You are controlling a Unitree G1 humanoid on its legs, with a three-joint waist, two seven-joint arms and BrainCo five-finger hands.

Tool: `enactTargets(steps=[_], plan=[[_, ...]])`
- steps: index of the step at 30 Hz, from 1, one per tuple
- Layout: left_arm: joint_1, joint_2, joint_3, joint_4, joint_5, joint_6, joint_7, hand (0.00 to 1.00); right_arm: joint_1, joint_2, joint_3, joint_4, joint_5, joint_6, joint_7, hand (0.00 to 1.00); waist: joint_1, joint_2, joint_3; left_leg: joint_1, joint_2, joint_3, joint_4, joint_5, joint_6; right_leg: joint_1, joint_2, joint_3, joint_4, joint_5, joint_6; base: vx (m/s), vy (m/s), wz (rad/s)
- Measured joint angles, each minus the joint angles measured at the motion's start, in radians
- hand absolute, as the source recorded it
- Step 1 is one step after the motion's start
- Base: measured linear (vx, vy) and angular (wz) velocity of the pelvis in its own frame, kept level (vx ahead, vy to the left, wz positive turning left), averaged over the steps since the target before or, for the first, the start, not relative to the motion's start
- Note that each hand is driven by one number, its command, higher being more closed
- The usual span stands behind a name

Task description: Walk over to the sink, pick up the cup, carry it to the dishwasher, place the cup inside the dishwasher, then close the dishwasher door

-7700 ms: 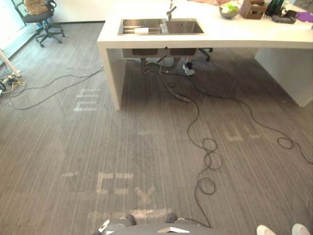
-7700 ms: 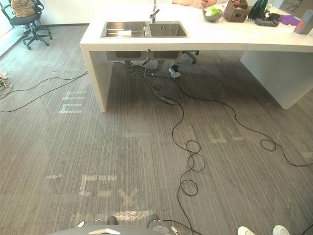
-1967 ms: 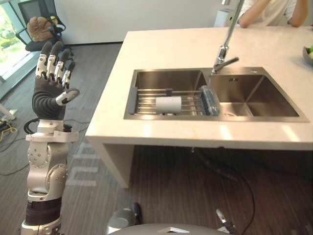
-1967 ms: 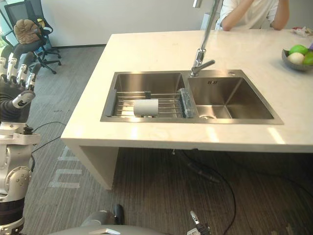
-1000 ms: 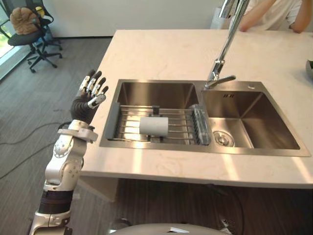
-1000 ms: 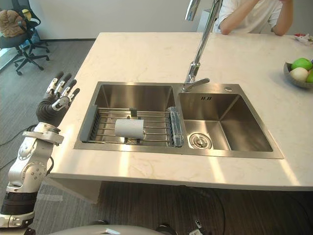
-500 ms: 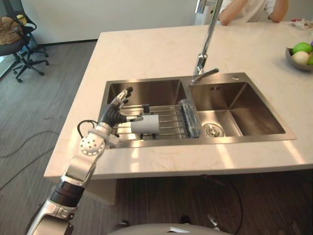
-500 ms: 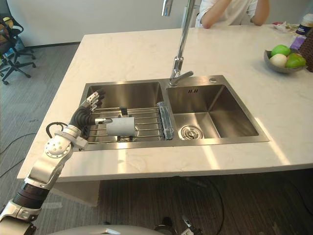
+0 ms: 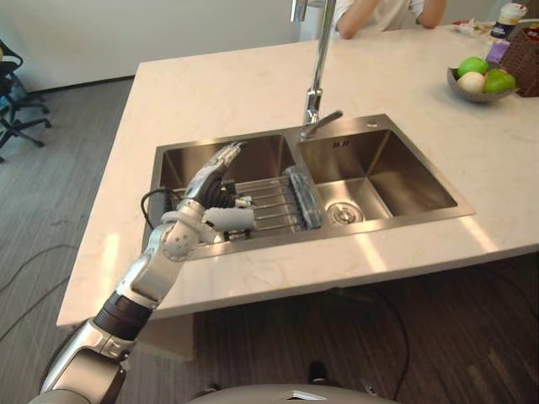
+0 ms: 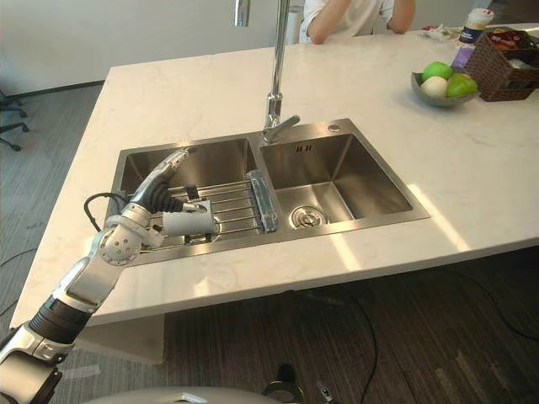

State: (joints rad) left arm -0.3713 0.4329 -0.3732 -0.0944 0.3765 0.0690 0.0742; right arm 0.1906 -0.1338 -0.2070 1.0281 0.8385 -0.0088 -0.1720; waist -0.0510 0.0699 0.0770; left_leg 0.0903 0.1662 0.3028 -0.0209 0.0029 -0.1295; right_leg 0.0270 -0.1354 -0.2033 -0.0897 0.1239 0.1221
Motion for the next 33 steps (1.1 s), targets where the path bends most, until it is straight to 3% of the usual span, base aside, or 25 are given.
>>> enactTargets(steps=[5,8,10,17,20,29,33], plan=[[-0.006,0.001,-0.076,0.011,0.127,-0.05,0.003,0.0,0.001,-0.001,0.006,0.0,0.002,0.009,0.015,0.0,-0.002,0.001,-0.001,-0.013,0.001,0.004,0.0,0.001,0.0,-0.017,-0.001,0.002,0.0,0.001,-0.002,-0.02,-0.001,0.0],[-0.038,0.0,-0.144,0.013,0.2,-0.054,-0.02,0.0,0.001,0.0,0.008,-0.004,0.023,0.005,0.036,0.0,-0.007,0.002,-0.002,-0.022,0.001,0.021,-0.001,0.005,0.001,-0.029,-0.001,0.012,0.0,0.008,-0.002,0.0,-0.001,-0.09],[-0.064,-0.002,-0.177,0.032,0.225,-0.042,-0.029,0.0,0.004,0.001,0.012,-0.022,0.032,0.004,0.037,0.0,-0.013,0.002,-0.003,-0.019,0.001,0.027,-0.001,0.006,0.001,-0.032,-0.002,0.021,0.0,0.011,-0.001,0.0,0.001,-0.13],[-0.117,-0.002,-0.223,0.125,0.256,0.091,-0.044,0.0,0.013,0.002,0.055,-0.059,0.077,-0.009,0.016,0.0,-0.04,0.002,-0.005,-0.002,0.001,0.056,-0.004,0.006,0.002,-0.033,-0.001,0.034,0.0,0.02,-0.003,-0.03,-0.003,-0.09],[-0.118,0.0,-0.222,0.197,0.253,0.127,-0.013,0.0,0.024,0.0,0.08,-0.078,0.077,-0.008,0.011,0.0,-0.056,0.002,-0.006,0.007,0.001,0.061,-0.014,0.007,-0.002,-0.033,-0.002,0.029,0.0,0.02,-0.004,-0.05,-0.006,-0.07],[-0.129,0.022,-0.218,0.29,0.239,0.132,0.036,0.0,0.069,0.003,0.073,-0.076,0.077,-0.007,0.03,0.0,-0.067,0.004,-0.006,0.03,0.002,0.107,-0.036,0.008,-0.009,-0.047,-0.006,-0.003,0.0,0.031,-0.009,-0.01,-0.007,-0.14],[-0.131,0.042,-0.216,0.314,0.342,0.147,0.052,0.0,0.075,0.004,0.064,-0.073,0.077,-0.015,0.072,0.0,-0.069,0.004,-0.006,0.032,0.001,0.108,-0.038,0.007,-0.008,-0.046,-0.013,-0.008,0.0,0.031,-0.005,0.01,0.0,0.0]])
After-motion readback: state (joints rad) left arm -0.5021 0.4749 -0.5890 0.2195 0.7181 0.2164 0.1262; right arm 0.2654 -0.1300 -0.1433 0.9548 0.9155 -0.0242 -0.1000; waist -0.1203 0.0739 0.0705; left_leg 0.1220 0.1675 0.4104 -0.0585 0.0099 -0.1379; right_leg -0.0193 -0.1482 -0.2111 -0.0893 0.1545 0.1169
